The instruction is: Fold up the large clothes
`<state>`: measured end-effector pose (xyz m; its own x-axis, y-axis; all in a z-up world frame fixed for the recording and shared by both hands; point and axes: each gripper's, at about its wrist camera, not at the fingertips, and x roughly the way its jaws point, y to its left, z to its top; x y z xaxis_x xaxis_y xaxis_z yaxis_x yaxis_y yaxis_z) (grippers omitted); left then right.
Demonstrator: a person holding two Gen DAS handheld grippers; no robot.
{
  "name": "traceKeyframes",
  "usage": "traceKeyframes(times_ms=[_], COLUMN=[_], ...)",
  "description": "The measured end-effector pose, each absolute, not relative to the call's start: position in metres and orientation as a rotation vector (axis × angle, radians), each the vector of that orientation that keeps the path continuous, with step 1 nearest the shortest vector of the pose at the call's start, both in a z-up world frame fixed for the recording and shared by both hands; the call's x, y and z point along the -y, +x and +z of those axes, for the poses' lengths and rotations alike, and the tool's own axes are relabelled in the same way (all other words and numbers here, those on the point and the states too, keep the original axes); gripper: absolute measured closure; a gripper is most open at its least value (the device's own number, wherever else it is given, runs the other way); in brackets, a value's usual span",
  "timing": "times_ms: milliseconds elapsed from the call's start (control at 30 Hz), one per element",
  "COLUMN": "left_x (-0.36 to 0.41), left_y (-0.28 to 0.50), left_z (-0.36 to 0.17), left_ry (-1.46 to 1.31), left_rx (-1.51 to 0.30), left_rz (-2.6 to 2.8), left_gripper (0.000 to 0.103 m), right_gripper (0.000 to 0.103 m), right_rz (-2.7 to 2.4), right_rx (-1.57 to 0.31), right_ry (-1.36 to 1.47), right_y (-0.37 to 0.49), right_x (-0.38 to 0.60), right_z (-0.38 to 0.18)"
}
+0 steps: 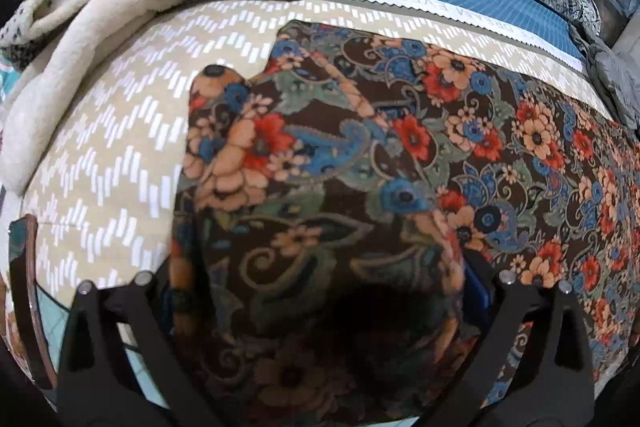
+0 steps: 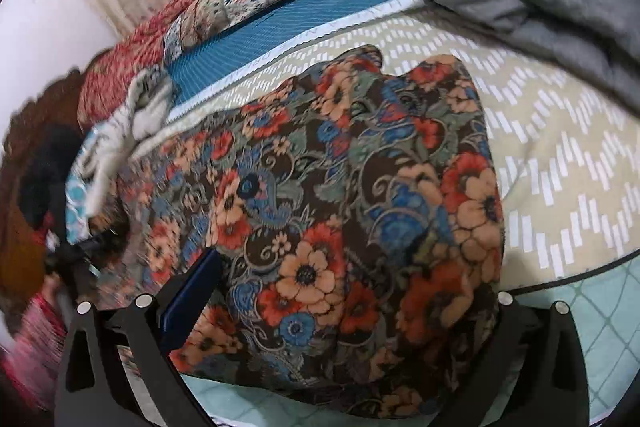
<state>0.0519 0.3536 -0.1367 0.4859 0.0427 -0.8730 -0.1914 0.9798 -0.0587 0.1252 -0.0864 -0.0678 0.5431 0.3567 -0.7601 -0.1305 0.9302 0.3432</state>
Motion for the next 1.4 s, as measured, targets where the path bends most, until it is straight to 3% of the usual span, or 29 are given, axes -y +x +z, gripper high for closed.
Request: traceKeyframes(times_ms=[867,967,1067,1200,1300,1367,1400], left_x=[-0.349,-0.349,-0.348,-0.347,-0.347,-0.343,-0.339], left_y=[0.037,0.037,0.036,0.037,0.038,0.037,0.036], left_z=[-0.139,-0.139,-0.14,-0.141,-0.139,-0.13,-0.124], left_ry=[-0.146,-0.147,-0.147,-0.148,-0.145,-0.162,-0.168], left_rx=[-0.969,-0.968,-0.967,-0.968,-0.979,-1.0,-1.004], left_rz=[0.159,0.159,0.159,0.159,0.164,0.176,0.177], left_gripper=[0.004,0.004,0.004,0.004,0.005,0.017,0.029], right_gripper=[0.103,0.084,0.075,0.073,0.069,0.057,0.052], right_rz=[0.185,0.213,0.217,0.225,0.151,0.091,0.074], right_rx=[-0.933,-0.942,-0.945,-0.952,-0.943,-0.907,-0.886], right_ry=[0.245,0.268,0.288,0.338,0.215,0.022,-0.06], right_y=[0.129,0.129,0.129,0.132,0.131,0.125,0.121], right_x=[0.07,0.065,0.068,0.079,0.06,0.034,0.022], right_z=[-0.065,-0.059,-0.058,-0.067,-0.06,-0.049,-0.043])
